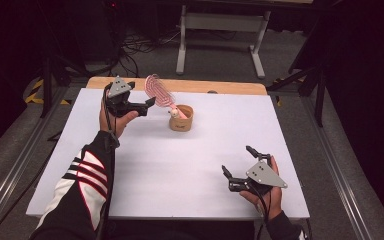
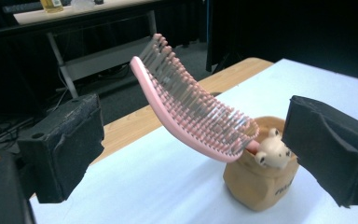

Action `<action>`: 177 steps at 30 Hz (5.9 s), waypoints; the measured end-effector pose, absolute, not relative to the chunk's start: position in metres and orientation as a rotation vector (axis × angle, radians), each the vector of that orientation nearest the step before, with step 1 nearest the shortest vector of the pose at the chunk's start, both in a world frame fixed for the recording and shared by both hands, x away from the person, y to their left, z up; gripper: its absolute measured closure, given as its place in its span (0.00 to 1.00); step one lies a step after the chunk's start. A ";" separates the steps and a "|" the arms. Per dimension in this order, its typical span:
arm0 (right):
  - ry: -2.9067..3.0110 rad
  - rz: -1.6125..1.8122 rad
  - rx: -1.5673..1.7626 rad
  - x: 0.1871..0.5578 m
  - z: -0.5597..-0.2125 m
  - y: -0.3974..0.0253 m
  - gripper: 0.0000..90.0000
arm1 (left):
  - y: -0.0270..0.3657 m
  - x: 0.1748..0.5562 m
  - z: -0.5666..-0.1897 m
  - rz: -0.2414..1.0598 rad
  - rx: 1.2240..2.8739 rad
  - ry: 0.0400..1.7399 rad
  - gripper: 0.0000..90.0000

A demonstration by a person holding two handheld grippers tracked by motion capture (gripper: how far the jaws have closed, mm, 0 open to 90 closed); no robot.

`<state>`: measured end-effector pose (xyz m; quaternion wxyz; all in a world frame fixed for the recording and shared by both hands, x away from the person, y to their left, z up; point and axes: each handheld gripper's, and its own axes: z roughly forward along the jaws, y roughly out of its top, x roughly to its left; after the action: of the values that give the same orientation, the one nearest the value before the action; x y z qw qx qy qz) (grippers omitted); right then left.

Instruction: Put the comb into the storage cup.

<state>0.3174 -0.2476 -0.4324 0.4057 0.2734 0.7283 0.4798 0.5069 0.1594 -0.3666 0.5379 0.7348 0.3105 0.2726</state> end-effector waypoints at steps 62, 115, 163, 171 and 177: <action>1.837 1.207 0.676 0.316 -0.433 -0.243 0.06 | 0.158 0.403 -0.387 0.714 1.759 0.443 0.09; 1.859 1.209 0.628 0.311 -0.433 -0.234 0.06 | 0.183 0.347 -0.412 0.731 1.876 0.380 0.07; 1.927 1.167 0.637 0.310 -0.443 -0.232 0.05 | 0.233 0.324 -0.465 0.705 1.910 0.605 0.07; 1.927 1.170 0.633 0.309 -0.443 -0.233 0.05 | 0.235 0.324 -0.463 0.706 1.893 0.617 0.07; 1.919 1.159 0.624 0.308 -0.443 -0.232 0.05 | 0.233 0.324 -0.464 0.698 1.902 0.603 0.07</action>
<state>0.3077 -0.2322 -0.4427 0.3961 0.2464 0.7570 0.4575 0.3238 0.2329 -0.4636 0.4917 0.7834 0.2486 0.2876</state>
